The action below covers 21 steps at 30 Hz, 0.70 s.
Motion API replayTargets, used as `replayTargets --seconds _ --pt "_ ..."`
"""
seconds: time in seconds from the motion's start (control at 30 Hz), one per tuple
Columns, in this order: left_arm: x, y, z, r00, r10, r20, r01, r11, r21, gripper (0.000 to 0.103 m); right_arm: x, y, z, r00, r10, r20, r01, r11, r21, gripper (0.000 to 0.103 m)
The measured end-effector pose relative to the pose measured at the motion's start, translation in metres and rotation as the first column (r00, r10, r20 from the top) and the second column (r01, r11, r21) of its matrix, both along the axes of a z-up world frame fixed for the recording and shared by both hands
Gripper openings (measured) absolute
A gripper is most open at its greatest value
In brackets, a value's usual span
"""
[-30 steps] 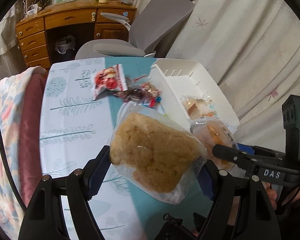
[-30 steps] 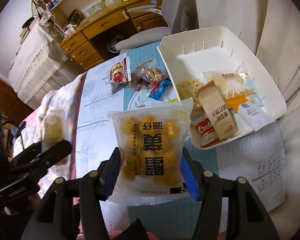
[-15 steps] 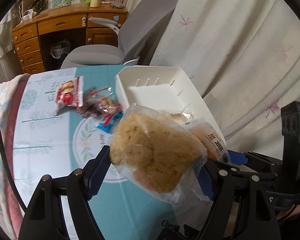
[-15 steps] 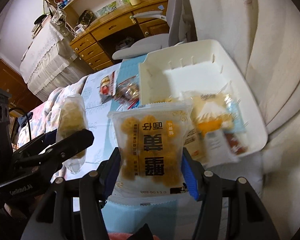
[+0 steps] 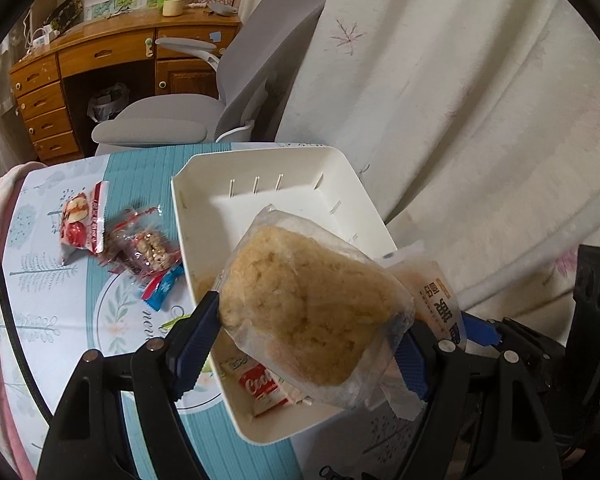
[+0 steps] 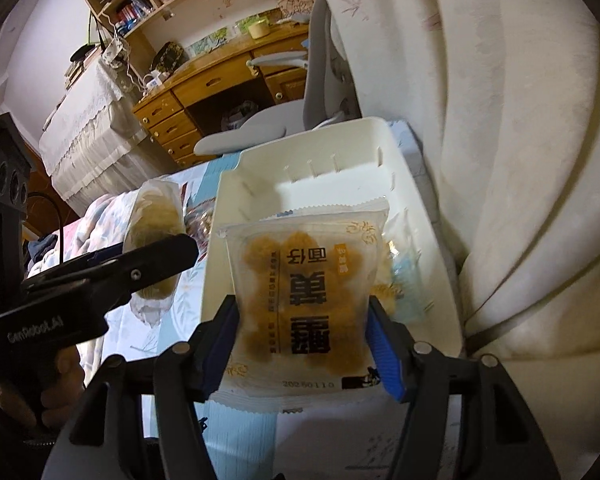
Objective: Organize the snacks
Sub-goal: 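Carry both snacks into the white tray and open both tools, then withdraw both tools from the tray toward the remaining snacks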
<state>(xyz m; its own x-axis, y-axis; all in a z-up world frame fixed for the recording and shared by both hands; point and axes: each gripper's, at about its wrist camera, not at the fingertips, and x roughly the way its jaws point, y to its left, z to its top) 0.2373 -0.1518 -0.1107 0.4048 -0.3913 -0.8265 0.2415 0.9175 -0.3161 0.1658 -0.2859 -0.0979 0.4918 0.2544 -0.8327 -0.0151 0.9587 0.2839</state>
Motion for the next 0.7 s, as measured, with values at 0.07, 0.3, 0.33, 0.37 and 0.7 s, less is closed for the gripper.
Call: replayTargets --seconds 0.07,0.3,0.33,0.37,0.7 --pt "0.005 -0.003 -0.004 1.000 -0.001 -0.024 0.001 1.000 -0.008 0.083 0.002 -0.005 -0.002 1.000 -0.025 0.007 0.025 1.000 -0.015 0.082" --pt "0.008 0.001 -0.016 0.995 0.033 -0.093 -0.033 0.999 0.006 0.094 0.007 -0.019 -0.013 0.998 -0.065 -0.029 0.066 0.997 0.040 0.084" --pt "0.008 0.003 -0.016 0.995 0.038 -0.091 -0.037 0.999 0.011 0.094 0.007 -0.019 -0.012 0.998 -0.067 -0.021 0.068 0.997 0.042 0.084" --pt "0.007 0.005 -0.015 0.995 0.042 -0.088 -0.041 0.999 0.015 0.094 0.008 -0.019 -0.011 0.998 -0.068 -0.016 0.068 0.997 0.039 0.084" --pt "-0.005 0.043 -0.006 0.993 0.099 -0.060 -0.099 0.995 0.006 0.094 -0.001 -0.002 -0.009 0.996 -0.078 -0.034 0.081 0.992 0.094 0.084"
